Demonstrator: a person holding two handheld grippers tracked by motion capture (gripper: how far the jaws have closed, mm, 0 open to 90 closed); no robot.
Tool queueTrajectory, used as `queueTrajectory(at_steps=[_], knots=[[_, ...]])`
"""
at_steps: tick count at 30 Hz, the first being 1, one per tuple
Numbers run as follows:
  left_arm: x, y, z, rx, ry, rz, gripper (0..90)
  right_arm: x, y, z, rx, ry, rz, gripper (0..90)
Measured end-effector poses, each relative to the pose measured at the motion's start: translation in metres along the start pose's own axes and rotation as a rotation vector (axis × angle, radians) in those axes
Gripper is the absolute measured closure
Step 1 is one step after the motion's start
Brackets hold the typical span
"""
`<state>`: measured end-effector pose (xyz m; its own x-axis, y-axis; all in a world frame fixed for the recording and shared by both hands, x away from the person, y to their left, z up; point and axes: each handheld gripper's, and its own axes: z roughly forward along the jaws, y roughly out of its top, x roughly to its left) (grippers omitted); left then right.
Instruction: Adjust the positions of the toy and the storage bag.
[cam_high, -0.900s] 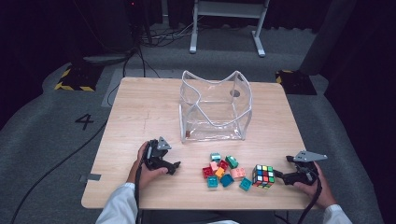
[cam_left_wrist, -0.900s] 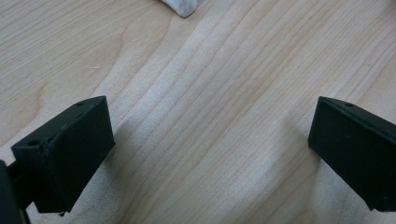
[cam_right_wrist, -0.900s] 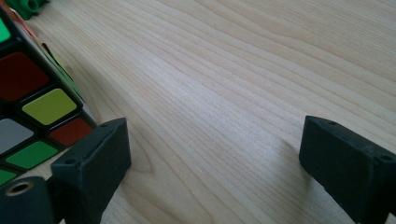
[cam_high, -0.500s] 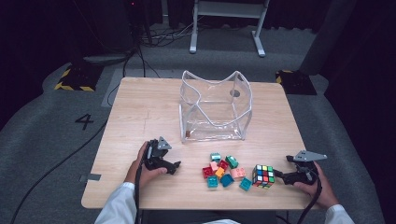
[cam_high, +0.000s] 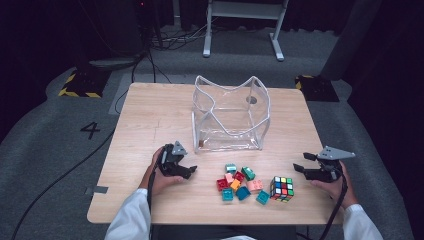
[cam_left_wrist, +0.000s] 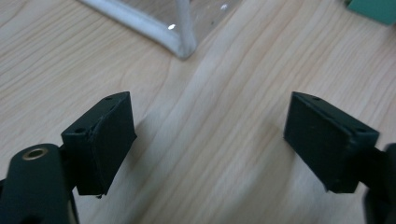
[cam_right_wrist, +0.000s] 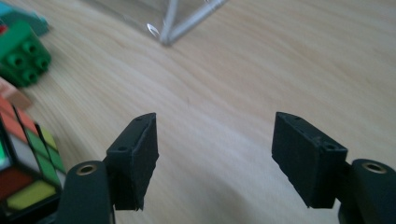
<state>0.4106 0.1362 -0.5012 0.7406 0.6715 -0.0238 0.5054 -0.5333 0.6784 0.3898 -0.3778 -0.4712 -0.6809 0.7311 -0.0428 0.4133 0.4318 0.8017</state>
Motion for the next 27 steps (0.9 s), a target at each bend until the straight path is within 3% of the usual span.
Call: queueTrajectory(at_steps=[2, 7, 10, 11, 13, 18, 20, 21, 23, 25, 27], knots=[[0.001, 0.005, 0.005, 0.002, -0.019, -0.002, 14.4, 0.002, 0.013, 0.007, -0.007, -0.001, -0.029, 33.6], [0.004, 0.018, 0.017, -0.005, -0.030, -0.006, 17.6, 0.009, 0.044, 0.029, -0.029, 0.054, -0.069, 35.0], [0.005, 0.023, 0.021, -0.010, -0.019, 0.004, 18.4, 0.014, 0.055, 0.038, -0.023, 0.058, -0.091, 35.6], [0.006, 0.027, 0.024, -0.011, -0.014, 0.018, 21.0, 0.019, 0.066, 0.049, -0.022, 0.071, -0.099, 36.3], [0.005, 0.031, 0.027, -0.015, -0.012, 0.028, 23.0, 0.025, 0.072, 0.058, -0.010, 0.052, -0.124, 37.6], [0.003, 0.039, 0.031, -0.035, -0.016, 0.044, 27.2, 0.034, 0.084, 0.074, 0.017, 0.104, -0.139, 39.8], [0.005, 0.042, 0.029, -0.058, -0.051, 0.017, 34.2, 0.037, 0.088, 0.076, 0.001, 0.109, -0.141, 42.6], [0.005, 0.044, 0.028, -0.078, -0.058, 0.024, 36.6, 0.038, 0.091, 0.076, -0.010, 0.106, -0.148, 45.6], [0.003, 0.047, 0.025, -0.101, -0.022, 0.067, 42.4, 0.039, 0.095, 0.077, -0.016, 0.130, -0.145, 49.9], [-0.001, 0.050, 0.025, -0.102, -0.009, 0.057, 50.9, 0.039, 0.099, 0.080, -0.006, 0.115, -0.147, 54.7], [-0.001, 0.050, 0.023, -0.099, 0.032, 0.065, 59.6, 0.041, 0.101, 0.083, -0.003, 0.099, -0.151, 61.4]])
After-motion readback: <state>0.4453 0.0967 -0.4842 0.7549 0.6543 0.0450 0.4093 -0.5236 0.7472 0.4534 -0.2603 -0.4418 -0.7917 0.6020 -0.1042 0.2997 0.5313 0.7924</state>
